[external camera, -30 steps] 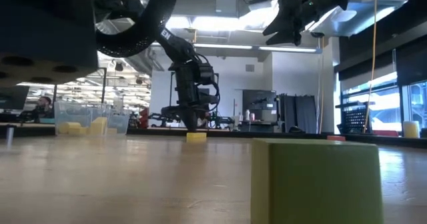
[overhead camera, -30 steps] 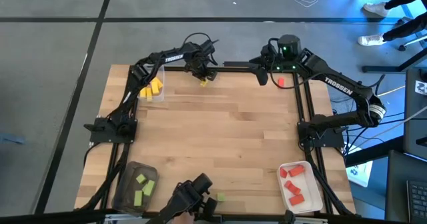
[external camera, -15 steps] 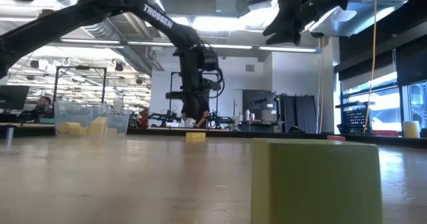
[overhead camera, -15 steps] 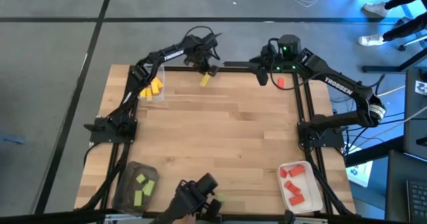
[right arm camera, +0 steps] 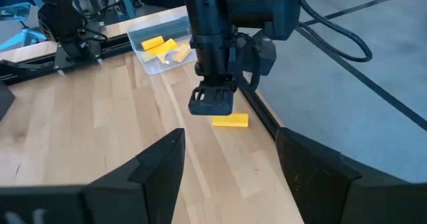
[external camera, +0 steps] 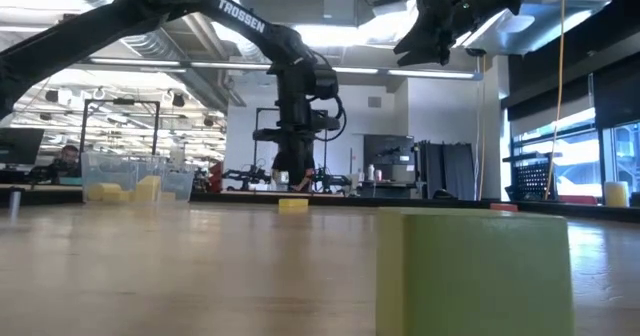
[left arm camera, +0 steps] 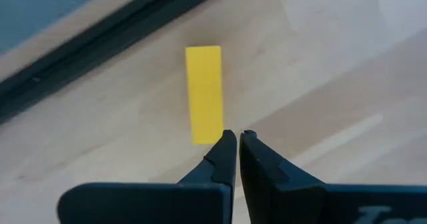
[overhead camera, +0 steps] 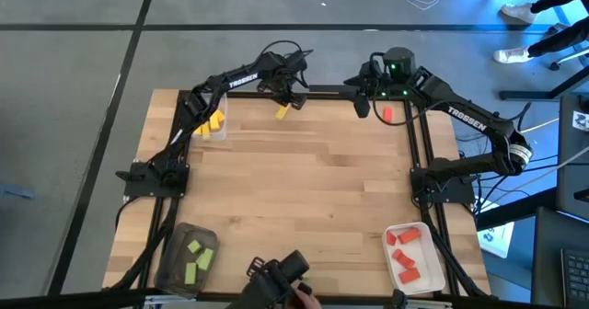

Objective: Sort & place blocks by color
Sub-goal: Put the yellow block into the transparent bin

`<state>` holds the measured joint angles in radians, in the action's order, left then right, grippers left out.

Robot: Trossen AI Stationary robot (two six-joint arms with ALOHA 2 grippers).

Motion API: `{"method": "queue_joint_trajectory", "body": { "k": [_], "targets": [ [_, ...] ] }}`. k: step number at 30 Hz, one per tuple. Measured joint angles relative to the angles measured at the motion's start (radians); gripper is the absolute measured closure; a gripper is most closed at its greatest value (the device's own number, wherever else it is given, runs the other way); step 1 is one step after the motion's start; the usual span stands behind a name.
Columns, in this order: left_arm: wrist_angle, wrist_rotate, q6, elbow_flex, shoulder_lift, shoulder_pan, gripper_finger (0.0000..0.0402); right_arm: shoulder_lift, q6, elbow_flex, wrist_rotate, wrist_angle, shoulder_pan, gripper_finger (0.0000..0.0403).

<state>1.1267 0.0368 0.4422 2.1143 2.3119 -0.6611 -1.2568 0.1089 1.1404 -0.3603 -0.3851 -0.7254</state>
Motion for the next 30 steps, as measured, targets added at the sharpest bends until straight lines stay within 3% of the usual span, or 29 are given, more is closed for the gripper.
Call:
{"method": "queue_joint_trajectory", "body": {
  "k": [11,14,19,23,25,30],
  "targets": [
    [-0.013,0.090,0.001,0.000,0.000,-0.007,0.0380,0.000,0.000,0.000,0.000,0.000,0.000,0.0166],
    [-0.005,0.122,0.001,0.000,0.000,-0.015,0.0350,0.000,0.001,0.000,0.000,0.000,0.000,0.0166],
    [-0.008,0.076,0.018,0.000,0.000,-0.015,0.0269,0.000,0.000,0.000,0.000,0.000,0.000,0.0166],
    [-0.012,0.010,-0.113,-0.001,0.009,-0.012,0.0212,0.000,0.000,0.000,0.001,0.000,0.000,0.0166],
    [-0.020,-0.044,-0.184,-0.001,0.022,-0.005,0.0198,0.000,0.001,0.000,0.001,0.000,0.000,0.0166],
    [-0.018,-0.038,-0.191,0.001,0.038,-0.014,0.0195,0.000,0.000,0.000,0.002,0.000,0.000,0.0166]
  ]
}}
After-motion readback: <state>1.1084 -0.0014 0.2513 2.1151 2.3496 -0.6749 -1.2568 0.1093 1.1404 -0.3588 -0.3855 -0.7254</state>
